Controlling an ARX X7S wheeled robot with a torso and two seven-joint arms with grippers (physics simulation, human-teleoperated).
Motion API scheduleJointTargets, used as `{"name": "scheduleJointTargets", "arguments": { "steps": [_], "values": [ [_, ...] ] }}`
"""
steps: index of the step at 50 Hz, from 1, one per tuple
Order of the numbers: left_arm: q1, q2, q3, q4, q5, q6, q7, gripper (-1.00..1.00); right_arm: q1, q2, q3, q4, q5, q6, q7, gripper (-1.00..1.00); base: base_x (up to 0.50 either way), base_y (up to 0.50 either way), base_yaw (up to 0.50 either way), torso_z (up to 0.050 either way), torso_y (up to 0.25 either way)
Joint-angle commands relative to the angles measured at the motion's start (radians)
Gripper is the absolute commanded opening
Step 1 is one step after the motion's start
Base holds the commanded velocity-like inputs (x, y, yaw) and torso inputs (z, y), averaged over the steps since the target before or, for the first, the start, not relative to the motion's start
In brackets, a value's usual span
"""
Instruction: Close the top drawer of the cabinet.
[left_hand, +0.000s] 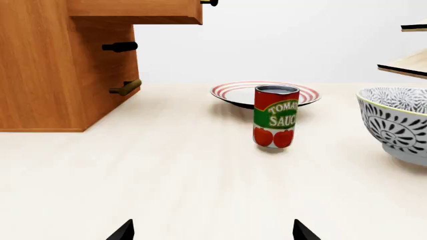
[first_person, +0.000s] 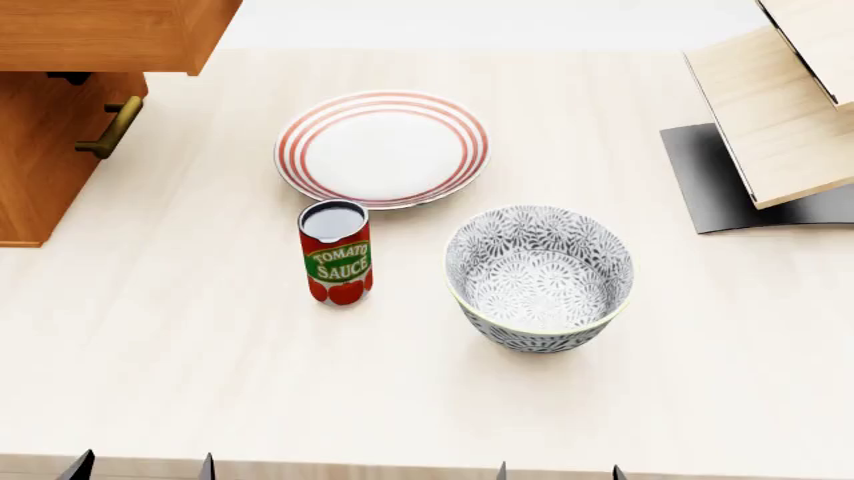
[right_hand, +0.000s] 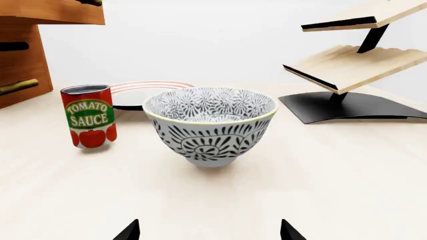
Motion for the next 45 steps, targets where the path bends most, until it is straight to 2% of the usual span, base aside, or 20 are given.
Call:
{"name": "scheduleJointTargets", "arguments": {
  "steps": [1,15,21,22,23,33,40,45],
  "values": [
    [-0.001,-0.012,0.014,-0.004,-0.012,0.003,-0.014,1.0,0.0,0.011,-0.014,0.001,0.011,-0.002,0.014,1.0,0.0,0.0,0.0,0.0,0.0],
    [-0.006,-0.051,0.063,-0.014,-0.05,0.008,-0.062,1.0,0.004,0.052,-0.076,0.003,0.018,0.023,0.077,1.0,0.0,0.0,0.0,0.0,0.0],
    [-0.003,-0.061,0.071,0.033,-0.077,-0.038,-0.067,1.0,0.002,0.06,-0.094,-0.026,-0.008,0.044,0.116,1.0,0.0,0.0,0.0,0.0,0.0],
    [-0.012,-0.059,0.041,0.183,-0.163,-0.188,-0.076,1.0,0.0,0.056,-0.071,-0.151,0.021,0.137,0.126,1.0,0.0,0.0,0.0,0.0,0.0],
    [-0.017,-0.063,0.047,0.237,-0.159,-0.245,-0.089,1.0,0.0,0.063,-0.07,-0.195,0.041,0.183,0.112,1.0,0.0,0.0,0.0,0.0,0.0],
    [-0.179,-0.085,0.095,0.605,-0.175,-0.677,-0.177,1.0,0.153,0.097,-0.061,-0.617,0.087,0.647,0.137,1.0,0.0,0.0,0.0,0.0,0.0],
    [-0.236,-0.083,0.072,0.755,-0.226,-0.812,-0.206,1.0,0.217,0.112,-0.067,-0.764,0.091,0.81,0.166,1.0,0.0,0.0,0.0,0.0,0.0],
    [-0.239,-0.083,0.079,0.79,-0.237,-0.828,-0.222,1.0,0.209,0.123,-0.08,-0.769,0.087,0.811,0.172,1.0,0.0,0.0,0.0,0.0,0.0]
  ]
}}
